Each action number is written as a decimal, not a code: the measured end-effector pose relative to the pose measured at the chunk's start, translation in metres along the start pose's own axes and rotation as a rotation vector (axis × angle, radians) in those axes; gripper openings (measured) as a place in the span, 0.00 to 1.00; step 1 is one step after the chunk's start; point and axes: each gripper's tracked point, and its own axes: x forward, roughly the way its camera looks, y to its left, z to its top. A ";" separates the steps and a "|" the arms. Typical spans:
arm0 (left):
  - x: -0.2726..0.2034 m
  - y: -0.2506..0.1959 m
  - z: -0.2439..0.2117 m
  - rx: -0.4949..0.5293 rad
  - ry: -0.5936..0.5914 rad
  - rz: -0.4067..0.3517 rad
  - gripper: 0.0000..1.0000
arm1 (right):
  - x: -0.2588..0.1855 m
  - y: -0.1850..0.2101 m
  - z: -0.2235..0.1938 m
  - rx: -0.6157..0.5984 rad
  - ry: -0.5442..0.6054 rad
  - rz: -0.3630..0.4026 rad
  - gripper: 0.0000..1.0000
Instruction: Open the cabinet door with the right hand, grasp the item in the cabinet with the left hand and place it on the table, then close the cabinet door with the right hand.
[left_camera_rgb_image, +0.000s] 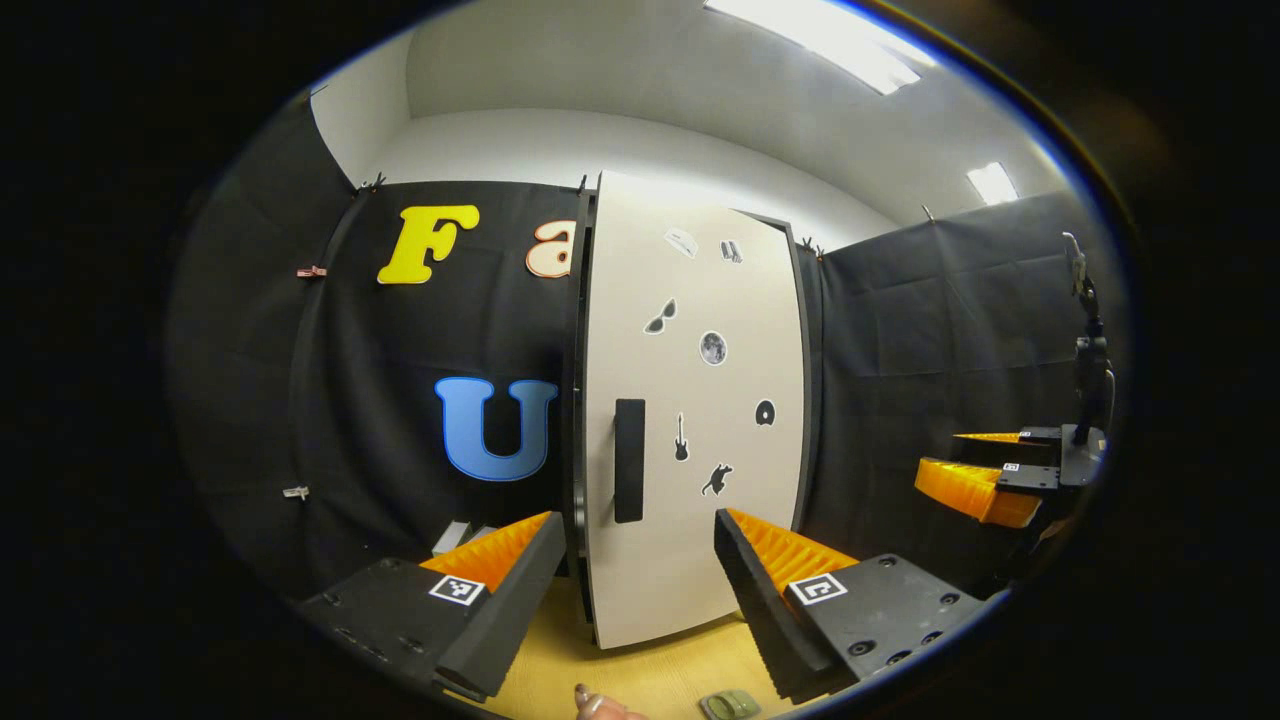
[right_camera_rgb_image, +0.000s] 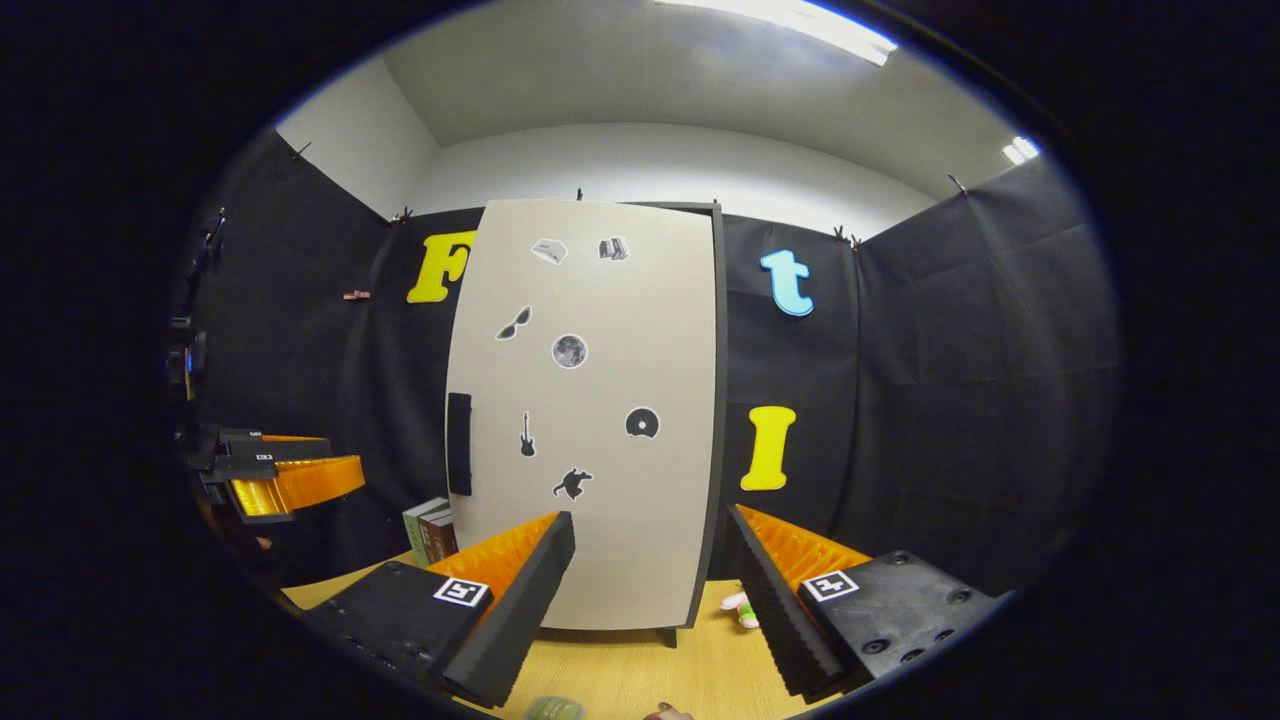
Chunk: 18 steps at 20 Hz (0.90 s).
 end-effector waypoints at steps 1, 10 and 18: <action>0.001 -0.001 0.000 -0.003 0.000 -0.007 0.95 | 0.000 0.000 0.000 0.000 -0.002 0.001 0.98; 0.007 0.000 -0.003 -0.008 0.005 -0.012 0.95 | 0.001 0.002 0.000 0.007 0.012 0.015 1.00; 0.010 -0.002 -0.009 -0.024 0.023 -0.034 0.95 | 0.003 0.003 0.001 0.010 0.022 0.017 0.98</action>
